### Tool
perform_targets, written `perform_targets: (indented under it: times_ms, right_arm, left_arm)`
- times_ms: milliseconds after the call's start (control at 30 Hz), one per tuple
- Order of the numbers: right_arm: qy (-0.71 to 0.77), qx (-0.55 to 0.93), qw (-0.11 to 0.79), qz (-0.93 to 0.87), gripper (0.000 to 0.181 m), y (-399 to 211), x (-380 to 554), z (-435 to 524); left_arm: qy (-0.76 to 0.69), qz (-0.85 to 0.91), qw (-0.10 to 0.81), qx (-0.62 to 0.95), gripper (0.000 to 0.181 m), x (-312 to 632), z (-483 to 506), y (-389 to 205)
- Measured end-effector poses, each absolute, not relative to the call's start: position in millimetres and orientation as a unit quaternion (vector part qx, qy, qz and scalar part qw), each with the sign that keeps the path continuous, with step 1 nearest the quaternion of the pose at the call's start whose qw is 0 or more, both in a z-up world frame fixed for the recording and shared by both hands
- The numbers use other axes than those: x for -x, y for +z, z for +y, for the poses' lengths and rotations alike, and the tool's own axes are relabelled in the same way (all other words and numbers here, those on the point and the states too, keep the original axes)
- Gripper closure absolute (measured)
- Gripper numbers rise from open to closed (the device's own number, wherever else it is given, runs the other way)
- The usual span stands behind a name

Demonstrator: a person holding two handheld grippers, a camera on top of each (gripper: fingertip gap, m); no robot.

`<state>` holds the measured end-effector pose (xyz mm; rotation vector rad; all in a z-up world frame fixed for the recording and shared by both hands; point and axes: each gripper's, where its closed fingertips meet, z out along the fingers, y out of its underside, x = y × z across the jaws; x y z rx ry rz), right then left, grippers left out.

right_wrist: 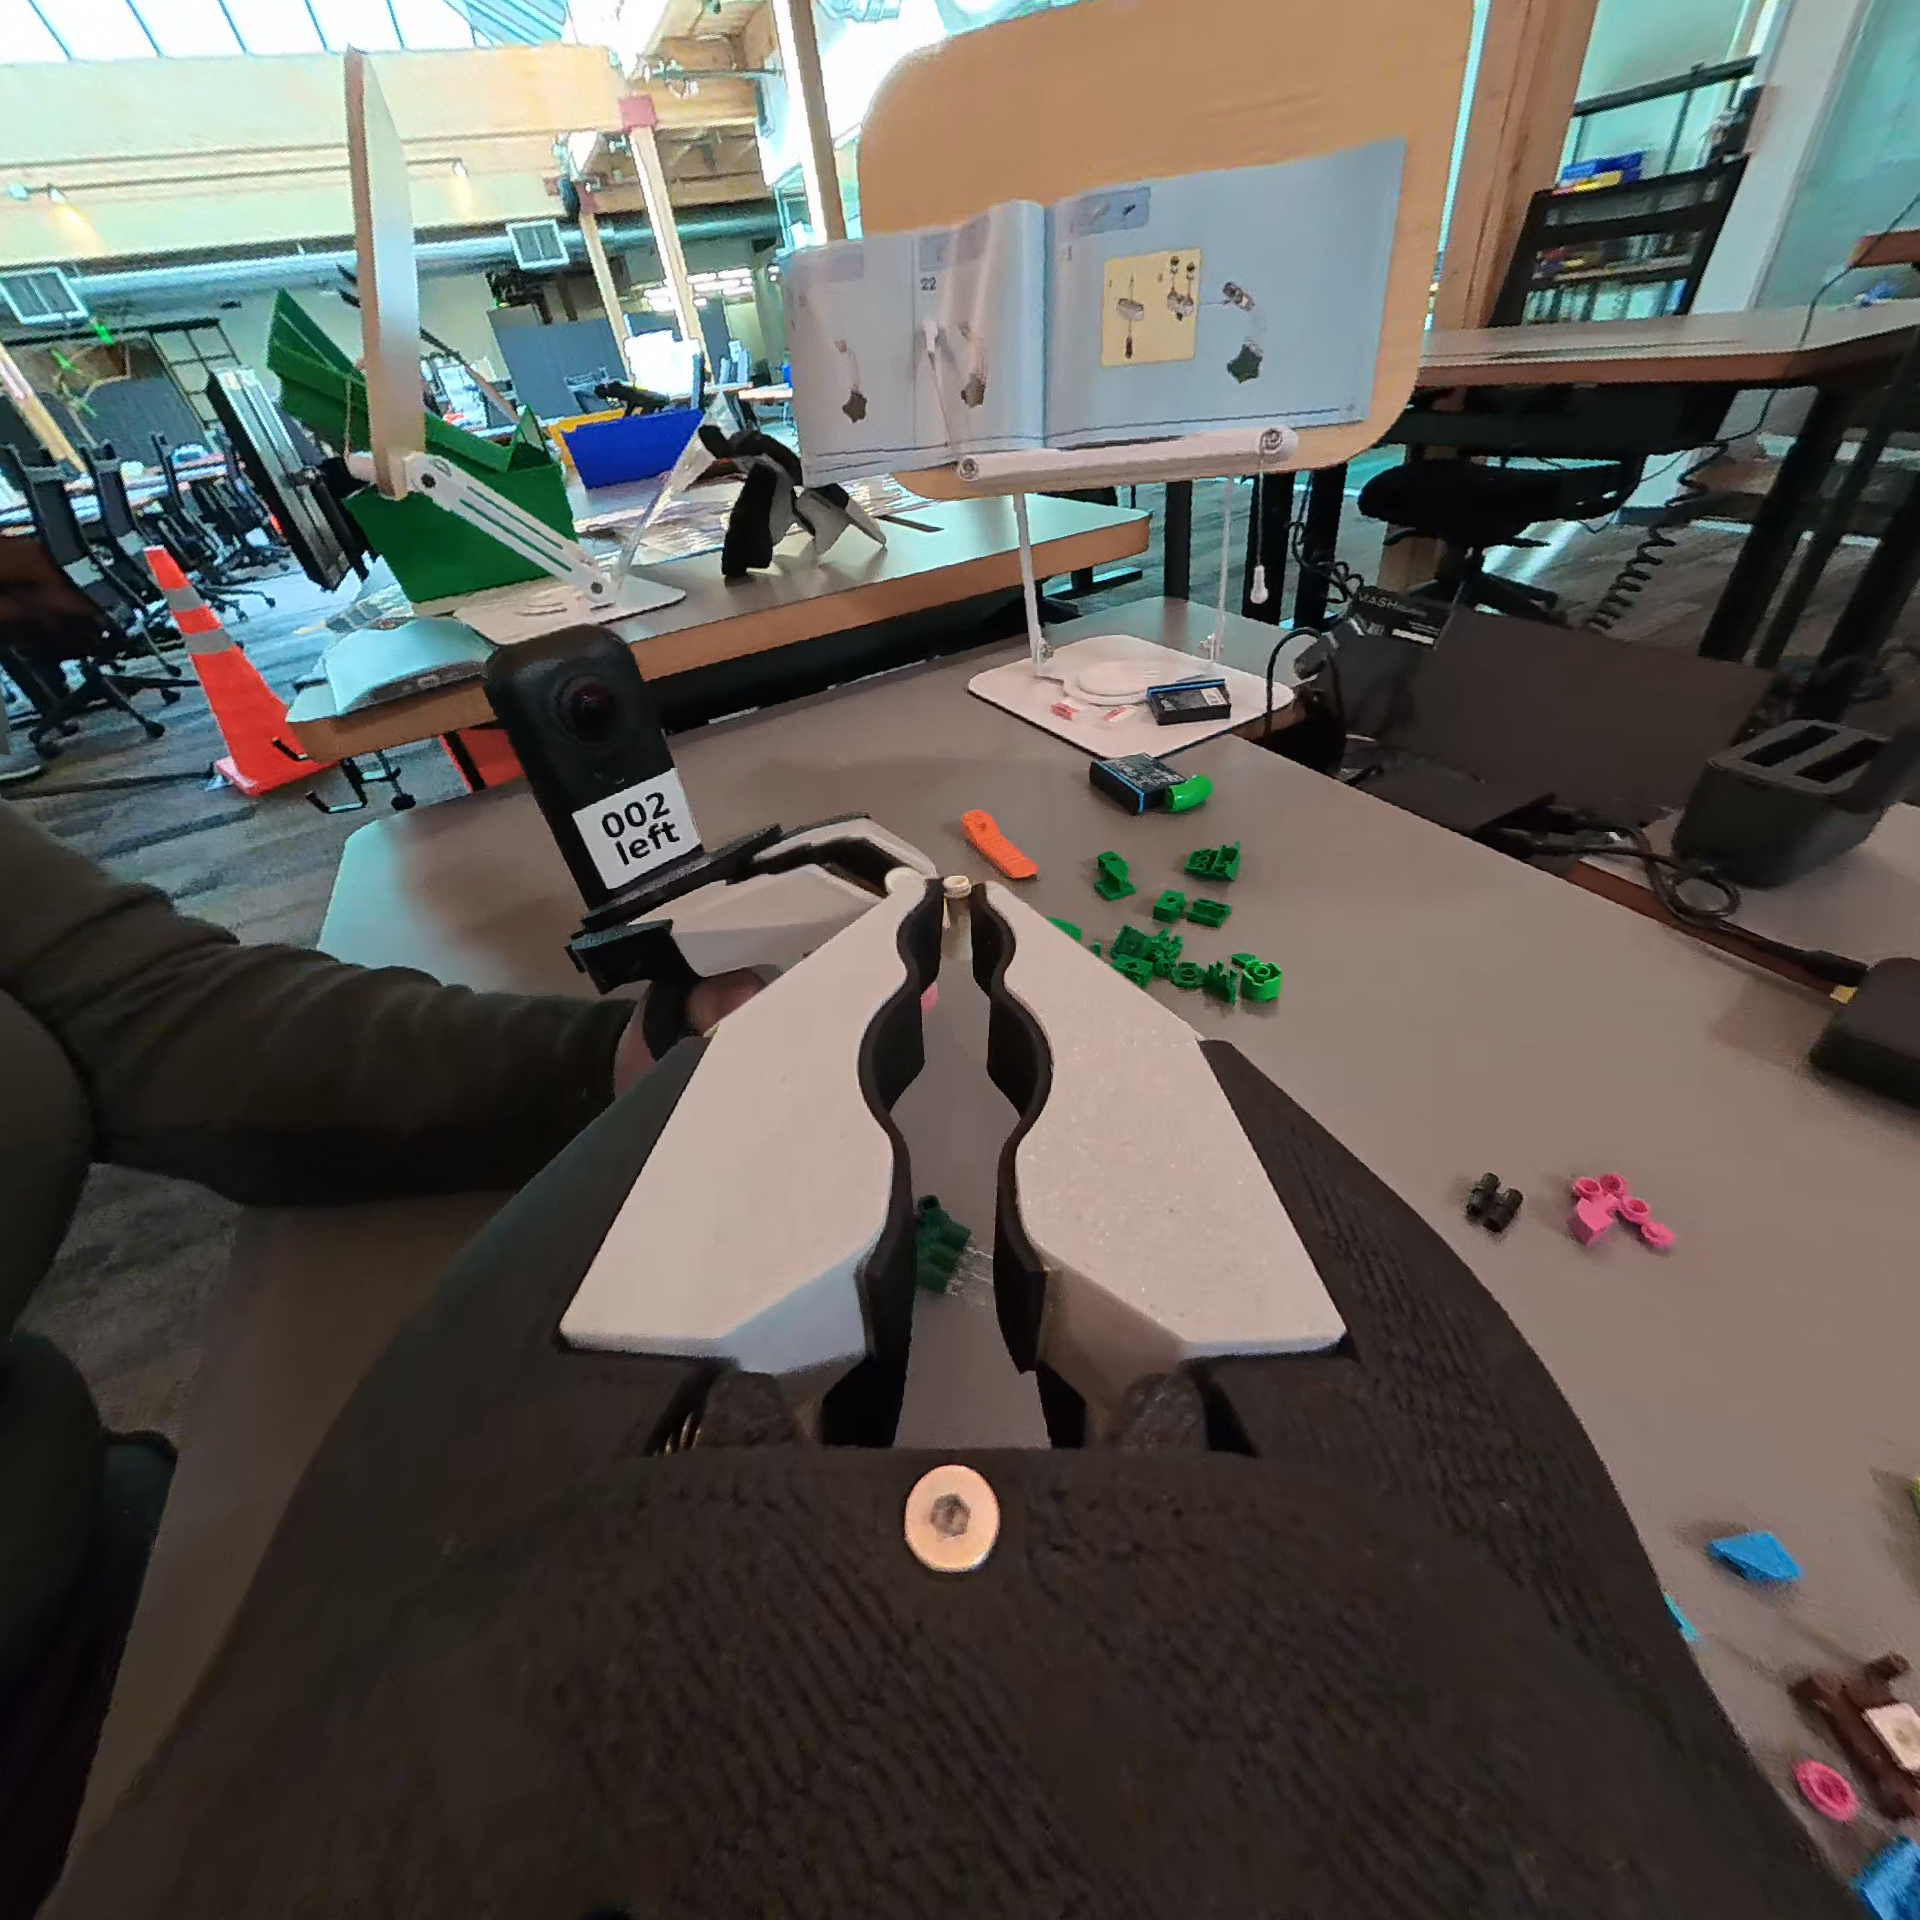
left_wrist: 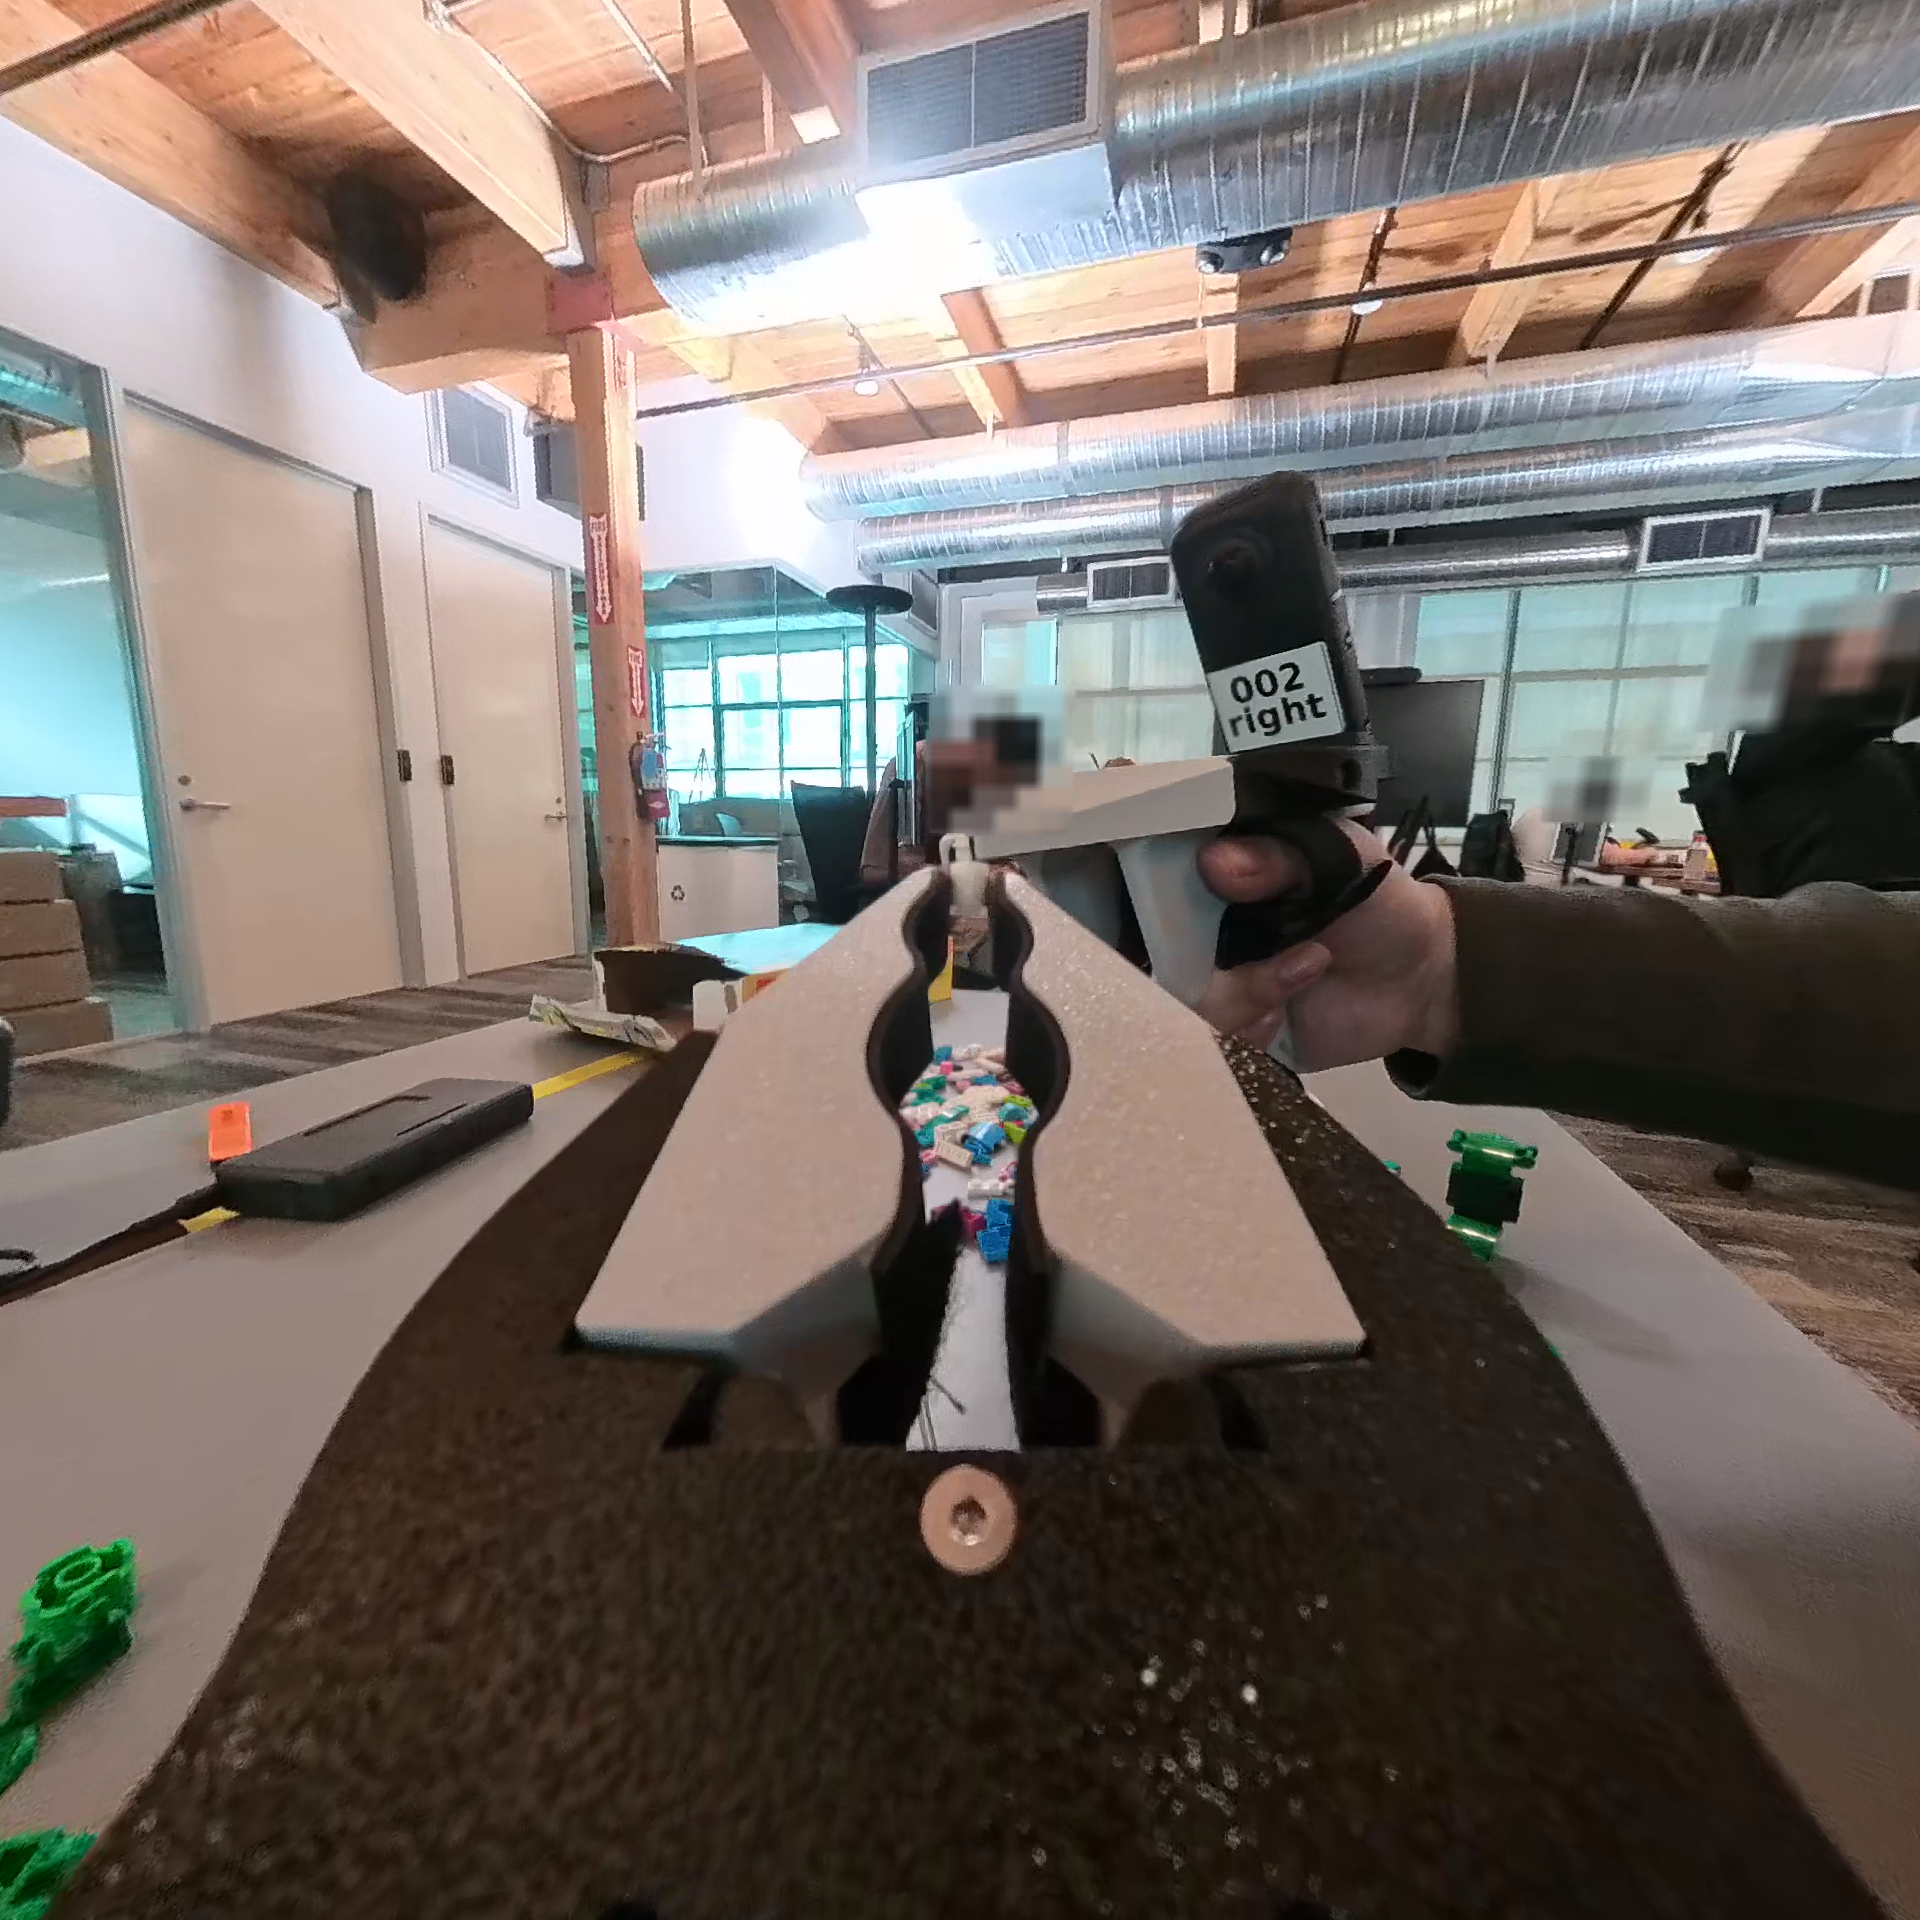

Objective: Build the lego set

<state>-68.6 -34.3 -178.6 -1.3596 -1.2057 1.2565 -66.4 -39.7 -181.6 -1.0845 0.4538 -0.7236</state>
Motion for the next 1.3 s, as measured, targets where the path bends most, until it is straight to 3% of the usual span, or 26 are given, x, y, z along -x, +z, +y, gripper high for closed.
perform_targets:
  times_ms: [300, 567, 1300]
  right_arm:
    - [0.584, 0.55, 0.426, -0.419, 0.178, -174, 70, -39]
    - [0.661, 0.516, 0.423, -0.343, 0.177, -156, 77, -50]
    - [0.567, 0.503, 0.445, -0.477, 0.177, -145, 84, -75]
  left_arm:
    - [-0.377, 0.197, 0.769, 0.478, 0.177, 69, -45, -174]
    - [-0.522, 0.144, 0.73, 0.417, 0.177, 80, -55, -161]
    - [-0.685, 0.127, 0.644, 0.316, 0.177, 89, -76, -148]
